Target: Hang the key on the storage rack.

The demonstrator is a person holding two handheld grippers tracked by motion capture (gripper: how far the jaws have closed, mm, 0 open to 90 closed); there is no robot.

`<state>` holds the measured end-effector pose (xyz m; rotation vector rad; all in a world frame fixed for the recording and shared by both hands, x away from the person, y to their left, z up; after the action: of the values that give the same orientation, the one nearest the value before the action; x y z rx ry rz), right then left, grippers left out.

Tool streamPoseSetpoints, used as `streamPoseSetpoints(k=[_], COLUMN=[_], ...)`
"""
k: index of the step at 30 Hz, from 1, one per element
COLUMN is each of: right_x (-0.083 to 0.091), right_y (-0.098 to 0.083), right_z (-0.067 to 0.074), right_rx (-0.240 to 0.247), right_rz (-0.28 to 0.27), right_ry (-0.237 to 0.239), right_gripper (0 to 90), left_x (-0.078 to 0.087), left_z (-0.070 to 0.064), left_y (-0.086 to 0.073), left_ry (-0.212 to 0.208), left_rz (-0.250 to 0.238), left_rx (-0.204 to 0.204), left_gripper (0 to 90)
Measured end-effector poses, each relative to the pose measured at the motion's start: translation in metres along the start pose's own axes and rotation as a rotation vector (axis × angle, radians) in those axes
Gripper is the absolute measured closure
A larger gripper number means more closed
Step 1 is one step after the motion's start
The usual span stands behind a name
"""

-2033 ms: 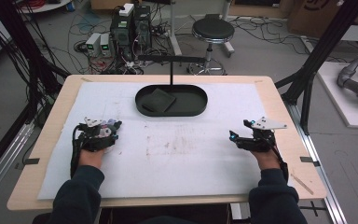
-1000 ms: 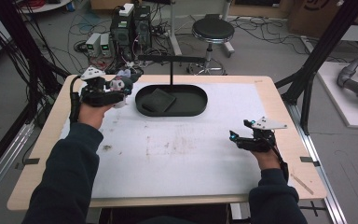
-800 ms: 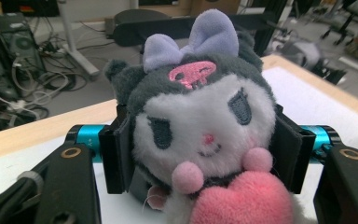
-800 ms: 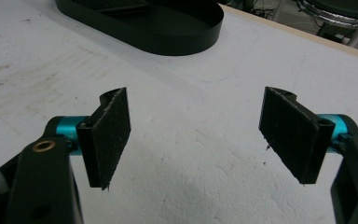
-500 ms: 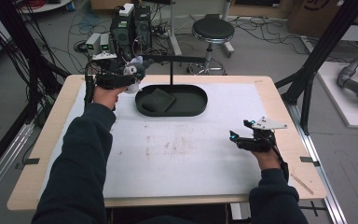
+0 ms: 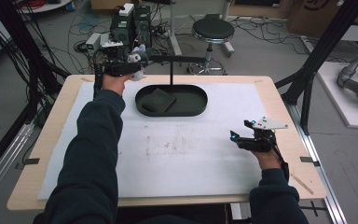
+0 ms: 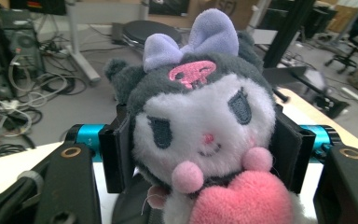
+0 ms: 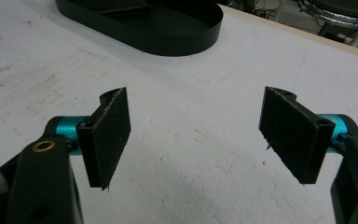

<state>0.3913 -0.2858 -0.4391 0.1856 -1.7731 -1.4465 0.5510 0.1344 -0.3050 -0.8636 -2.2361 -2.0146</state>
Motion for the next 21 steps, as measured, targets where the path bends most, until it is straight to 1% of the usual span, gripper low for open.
streamPoseSetpoints(k=[2,5,7,8,12,14,16,17,21], right_x=[0.0,0.001,0.001,0.001,0.002,0.001,0.001,0.001,0.001], right_y=[0.0,-0.001,-0.001,-0.001,-0.001,-0.001,-0.001,-0.001,-0.001], right_z=[0.0,0.0,0.0,0.0,0.0,0.0,0.0,0.0,0.0], right_rx=[-0.001,-0.004,-0.005,-0.005,-0.004,-0.008,-0.005,-0.004,-0.005], right_rz=[-0.001,-0.002,-0.002,0.0,-0.003,-0.001,0.0,0.0,0.002], right_ry=[-0.001,-0.001,-0.001,-0.001,-0.003,0.0,-0.001,0.0,-0.002], right_gripper=[25.2,25.2,25.2,25.2,25.2,25.2,25.2,25.2,25.2], left_x=[-0.001,-0.002,-0.002,-0.002,-0.002,-0.002,-0.003,-0.004,-0.01], left_z=[0.004,0.008,0.01,0.012,0.023,0.028,0.03,0.03,0.027], left_y=[-0.002,-0.006,-0.009,-0.011,-0.025,-0.032,-0.04,-0.043,-0.052], left_ry=[0.011,0.026,0.045,0.056,0.096,0.113,0.124,0.128,0.147], left_rz=[0.008,0.016,0.02,0.021,0.039,0.05,0.06,0.068,0.089], left_rx=[0.009,0.008,0.006,0.014,0.033,0.031,0.019,0.005,-0.04], left_gripper=[35.5,35.5,35.5,35.4,35.3,35.3,35.3,35.2,34.9])
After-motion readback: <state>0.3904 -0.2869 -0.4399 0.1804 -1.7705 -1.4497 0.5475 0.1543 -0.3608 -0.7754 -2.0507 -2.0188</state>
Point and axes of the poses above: each handheld gripper's, and its own axes: x roughly backward along the jaws, y roughly out of its top, z roughly to its left, the point moved 6 cm from there along -x, roughly forward along the jaws, and after that the axes turned 7 degrees about y, right-handed, at the moved point
